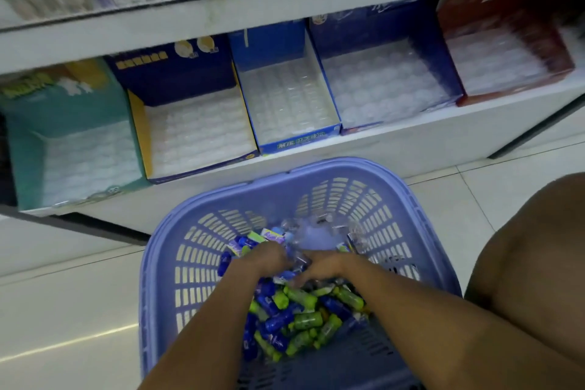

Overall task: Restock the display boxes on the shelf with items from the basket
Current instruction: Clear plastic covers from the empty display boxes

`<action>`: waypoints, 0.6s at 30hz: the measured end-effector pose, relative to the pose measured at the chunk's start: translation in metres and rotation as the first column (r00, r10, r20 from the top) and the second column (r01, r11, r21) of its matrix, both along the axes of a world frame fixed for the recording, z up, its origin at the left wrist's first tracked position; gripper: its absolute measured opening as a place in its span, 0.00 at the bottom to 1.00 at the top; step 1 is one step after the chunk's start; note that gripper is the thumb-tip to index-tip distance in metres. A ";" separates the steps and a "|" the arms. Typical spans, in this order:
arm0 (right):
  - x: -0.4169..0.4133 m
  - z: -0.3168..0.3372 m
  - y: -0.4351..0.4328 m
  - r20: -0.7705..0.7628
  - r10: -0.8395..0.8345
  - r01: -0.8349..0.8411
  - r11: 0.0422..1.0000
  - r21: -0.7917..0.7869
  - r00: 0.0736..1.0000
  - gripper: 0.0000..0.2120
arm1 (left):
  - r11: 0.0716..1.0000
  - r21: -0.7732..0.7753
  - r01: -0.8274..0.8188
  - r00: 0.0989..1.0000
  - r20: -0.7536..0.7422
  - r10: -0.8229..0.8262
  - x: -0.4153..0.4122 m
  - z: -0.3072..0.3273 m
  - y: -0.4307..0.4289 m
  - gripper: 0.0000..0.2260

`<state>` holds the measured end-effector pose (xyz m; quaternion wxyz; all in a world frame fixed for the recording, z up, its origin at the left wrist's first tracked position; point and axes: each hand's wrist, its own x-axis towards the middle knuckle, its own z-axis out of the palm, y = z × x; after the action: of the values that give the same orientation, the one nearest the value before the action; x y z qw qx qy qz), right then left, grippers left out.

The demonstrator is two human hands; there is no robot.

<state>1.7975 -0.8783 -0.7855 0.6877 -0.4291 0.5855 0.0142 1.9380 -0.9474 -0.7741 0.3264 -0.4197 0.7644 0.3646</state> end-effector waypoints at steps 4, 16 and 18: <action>0.000 -0.002 0.013 0.065 -0.108 0.106 0.994 0.042 0.992 0.30 | 0.993 -0.114 0.012 0.999 0.039 -0.008 0.018 0.007 0.025 0.13; -0.011 -0.006 0.021 0.177 -0.746 0.737 0.664 0.127 0.642 0.13 | 0.940 -0.335 -0.067 0.949 -0.314 -0.044 0.002 -0.019 0.040 0.16; -0.017 -0.006 0.018 0.235 -0.860 0.849 0.497 0.180 0.453 0.20 | 0.929 -0.365 -0.053 0.947 -0.313 -0.070 -0.003 -0.028 0.042 0.15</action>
<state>1.7806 -0.8601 -0.7911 0.6880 -0.0618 0.6116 -0.3859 1.9353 -0.9059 -0.8021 0.1146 -0.4053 0.8638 0.2763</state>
